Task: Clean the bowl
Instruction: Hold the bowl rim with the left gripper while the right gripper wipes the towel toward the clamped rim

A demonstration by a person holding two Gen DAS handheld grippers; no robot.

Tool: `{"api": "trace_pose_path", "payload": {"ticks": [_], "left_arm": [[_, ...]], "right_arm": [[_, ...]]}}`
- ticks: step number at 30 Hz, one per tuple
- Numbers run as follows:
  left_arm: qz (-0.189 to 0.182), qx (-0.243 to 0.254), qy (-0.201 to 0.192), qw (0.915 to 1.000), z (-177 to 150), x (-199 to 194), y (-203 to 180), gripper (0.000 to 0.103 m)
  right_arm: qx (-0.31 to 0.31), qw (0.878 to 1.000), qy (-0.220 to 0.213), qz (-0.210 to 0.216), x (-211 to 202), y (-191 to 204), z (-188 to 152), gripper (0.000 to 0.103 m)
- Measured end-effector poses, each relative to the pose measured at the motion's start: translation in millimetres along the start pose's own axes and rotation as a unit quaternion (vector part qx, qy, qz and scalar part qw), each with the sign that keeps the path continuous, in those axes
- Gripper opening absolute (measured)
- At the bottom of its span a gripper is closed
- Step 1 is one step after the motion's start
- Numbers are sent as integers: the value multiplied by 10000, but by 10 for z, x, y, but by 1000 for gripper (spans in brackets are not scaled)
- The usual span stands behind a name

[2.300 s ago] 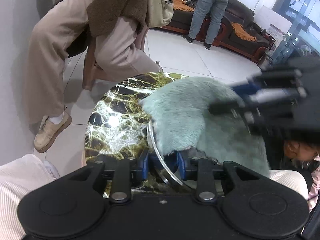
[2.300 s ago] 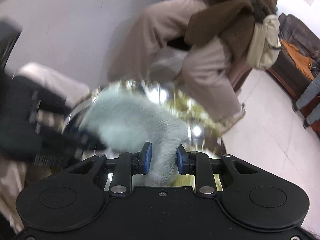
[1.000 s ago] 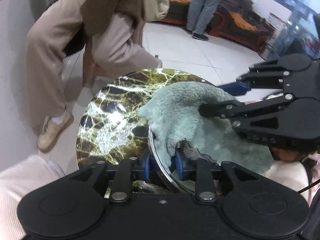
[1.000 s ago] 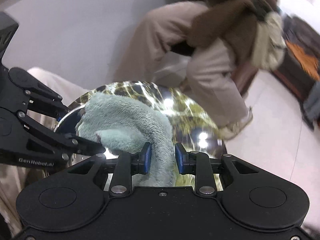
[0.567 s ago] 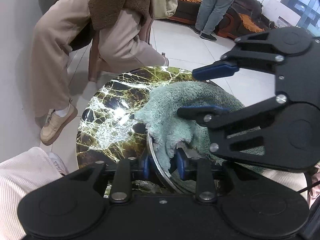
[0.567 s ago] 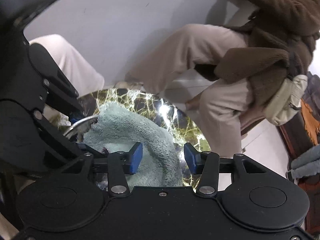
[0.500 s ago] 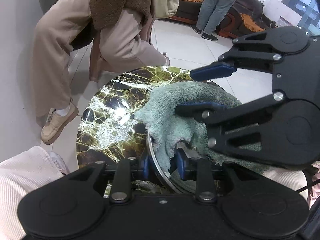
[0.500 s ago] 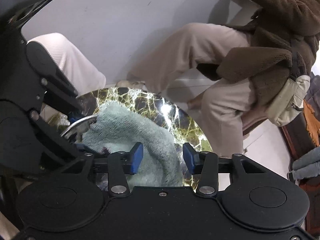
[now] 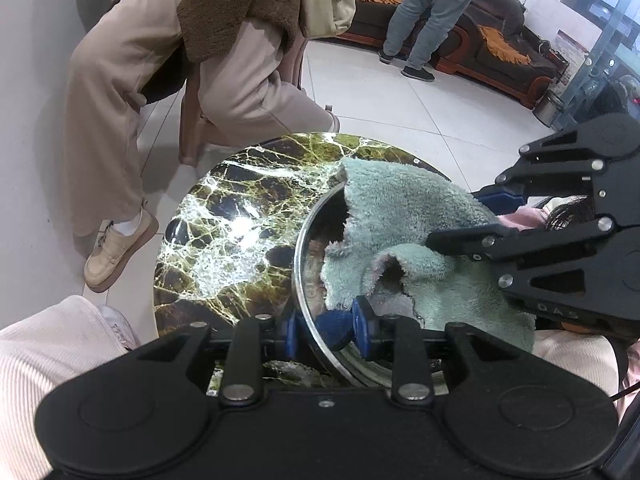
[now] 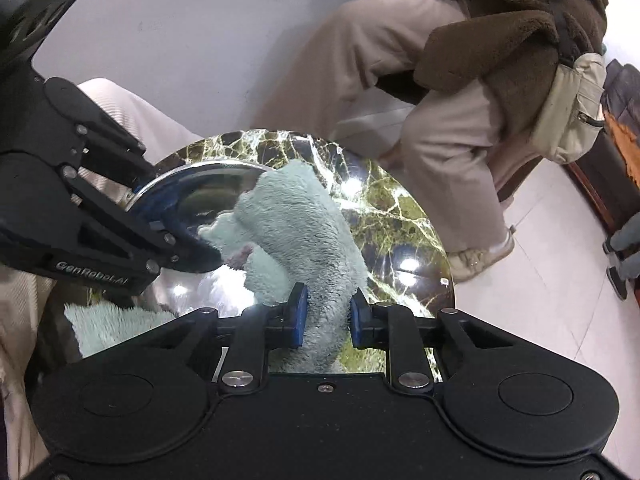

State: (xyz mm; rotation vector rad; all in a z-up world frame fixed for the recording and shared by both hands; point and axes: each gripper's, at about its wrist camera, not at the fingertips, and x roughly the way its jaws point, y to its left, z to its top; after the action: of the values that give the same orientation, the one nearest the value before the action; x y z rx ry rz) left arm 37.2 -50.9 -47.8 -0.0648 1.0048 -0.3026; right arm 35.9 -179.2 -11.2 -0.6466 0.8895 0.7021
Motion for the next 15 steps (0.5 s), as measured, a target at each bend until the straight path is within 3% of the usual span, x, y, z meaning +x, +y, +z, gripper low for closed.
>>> {"api": "trace_pose_path", "payload": {"ticks": [8, 15], "left_arm": [[-43, 165, -21, 9999, -11, -3, -3, 27], [-109, 113, -80, 9998, -31, 9, 27, 27]], "right_arm": [[-185, 9990, -258, 320, 124, -69, 324, 22], [1002, 9941, -98, 413, 78, -262, -100, 22]]}}
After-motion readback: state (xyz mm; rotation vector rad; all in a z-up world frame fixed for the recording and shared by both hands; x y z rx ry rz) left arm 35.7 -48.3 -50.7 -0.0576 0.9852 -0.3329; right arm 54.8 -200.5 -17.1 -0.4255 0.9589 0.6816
